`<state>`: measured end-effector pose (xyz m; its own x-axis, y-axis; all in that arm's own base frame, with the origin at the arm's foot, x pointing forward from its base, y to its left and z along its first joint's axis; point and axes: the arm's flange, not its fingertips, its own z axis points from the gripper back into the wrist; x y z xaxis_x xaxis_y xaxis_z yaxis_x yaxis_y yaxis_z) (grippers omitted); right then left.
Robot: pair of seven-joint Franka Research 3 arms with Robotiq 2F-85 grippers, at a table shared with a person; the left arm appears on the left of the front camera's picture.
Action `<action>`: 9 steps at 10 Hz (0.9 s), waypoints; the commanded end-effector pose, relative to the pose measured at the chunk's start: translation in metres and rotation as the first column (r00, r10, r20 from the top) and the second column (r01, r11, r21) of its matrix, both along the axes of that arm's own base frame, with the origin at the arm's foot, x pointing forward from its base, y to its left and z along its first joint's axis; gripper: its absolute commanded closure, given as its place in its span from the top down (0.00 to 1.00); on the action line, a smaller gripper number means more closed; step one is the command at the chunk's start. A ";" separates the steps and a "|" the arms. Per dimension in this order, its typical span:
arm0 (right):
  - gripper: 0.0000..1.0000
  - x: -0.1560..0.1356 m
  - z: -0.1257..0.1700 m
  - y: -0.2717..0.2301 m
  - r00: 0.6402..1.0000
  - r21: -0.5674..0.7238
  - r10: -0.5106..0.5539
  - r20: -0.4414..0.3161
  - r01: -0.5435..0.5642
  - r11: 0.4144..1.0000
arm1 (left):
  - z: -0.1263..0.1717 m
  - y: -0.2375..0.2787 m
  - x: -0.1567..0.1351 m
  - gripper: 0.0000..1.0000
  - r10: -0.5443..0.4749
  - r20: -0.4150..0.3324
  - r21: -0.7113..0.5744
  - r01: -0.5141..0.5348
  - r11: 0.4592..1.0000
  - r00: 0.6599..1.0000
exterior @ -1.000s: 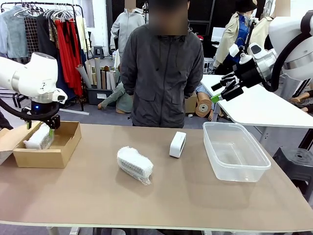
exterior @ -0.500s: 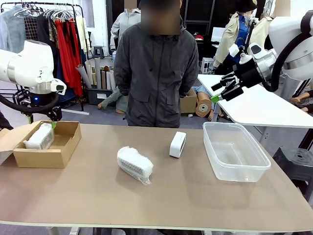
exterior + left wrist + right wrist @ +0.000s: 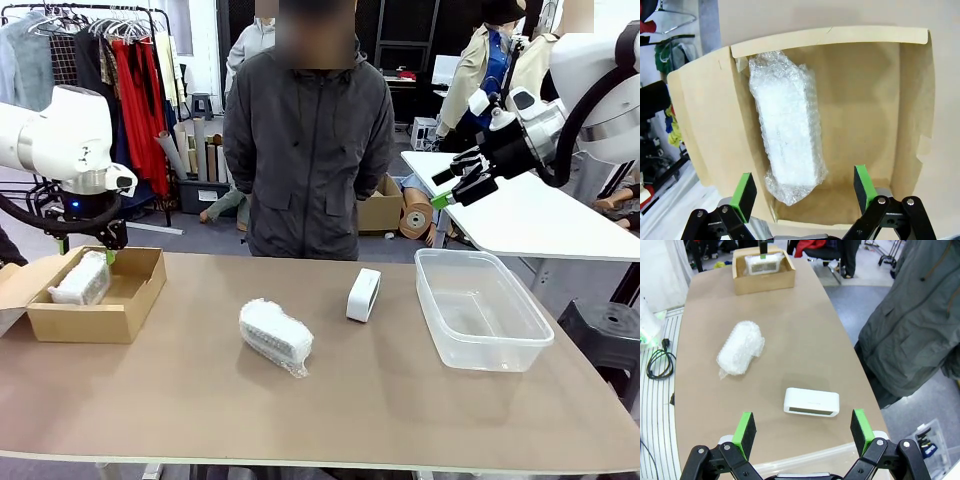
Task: Separate and place wrapped and unwrapped clocks.
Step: Pick up the Digital clock indicated by the person.
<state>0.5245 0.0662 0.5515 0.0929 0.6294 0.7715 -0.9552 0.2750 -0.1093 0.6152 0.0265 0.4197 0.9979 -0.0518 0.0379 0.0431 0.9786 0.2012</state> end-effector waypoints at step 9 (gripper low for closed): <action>1.00 0.000 0.001 0.000 1.000 0.002 0.002 0.003 -0.002 1.000 | 0.090 0.008 -0.028 1.00 -0.587 0.250 -0.506 0.621 0.599 0.770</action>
<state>0.5245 0.0663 0.5514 0.0929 0.6295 0.7714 -0.9552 0.2750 -0.1093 0.5834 0.0162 0.5037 0.7778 -0.5460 0.3111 0.6175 0.7560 -0.2170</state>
